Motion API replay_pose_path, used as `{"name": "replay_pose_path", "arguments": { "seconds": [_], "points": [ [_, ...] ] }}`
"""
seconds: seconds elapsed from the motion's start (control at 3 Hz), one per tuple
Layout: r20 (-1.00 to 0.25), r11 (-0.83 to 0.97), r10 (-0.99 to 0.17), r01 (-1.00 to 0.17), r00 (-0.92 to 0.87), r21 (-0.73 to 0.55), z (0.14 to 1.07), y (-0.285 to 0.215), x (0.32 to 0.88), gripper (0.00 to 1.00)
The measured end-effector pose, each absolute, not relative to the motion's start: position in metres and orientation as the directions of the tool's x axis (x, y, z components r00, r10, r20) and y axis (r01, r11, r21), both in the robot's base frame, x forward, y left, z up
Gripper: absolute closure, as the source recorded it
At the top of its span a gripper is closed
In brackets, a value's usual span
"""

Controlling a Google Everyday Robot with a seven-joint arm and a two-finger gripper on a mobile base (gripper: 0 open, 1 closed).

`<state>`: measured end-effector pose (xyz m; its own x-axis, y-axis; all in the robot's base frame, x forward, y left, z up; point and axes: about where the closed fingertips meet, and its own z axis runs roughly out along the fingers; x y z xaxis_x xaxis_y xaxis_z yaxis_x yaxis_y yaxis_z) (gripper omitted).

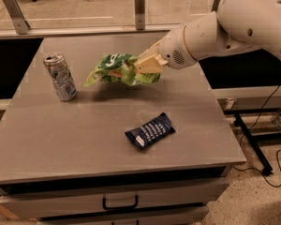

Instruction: Move green rice chip bag near redbull can

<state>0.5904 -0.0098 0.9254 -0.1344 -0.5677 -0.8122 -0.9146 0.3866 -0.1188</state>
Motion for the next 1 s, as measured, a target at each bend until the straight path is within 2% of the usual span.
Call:
{"name": "replay_pose_path", "arguments": {
  "seconds": [0.33,0.67,1.0],
  "points": [
    [-0.806,0.371,-0.572,-0.924,-0.148,-0.094,0.917,0.001,0.58,1.0],
    [-0.809,0.362,-0.563,-0.93,-0.172,-0.055,0.911,0.016,0.575,0.82],
    [-0.81,0.356,-0.555,-0.934,-0.191,-0.024,0.906,0.028,0.569,0.58]
  ]
}}
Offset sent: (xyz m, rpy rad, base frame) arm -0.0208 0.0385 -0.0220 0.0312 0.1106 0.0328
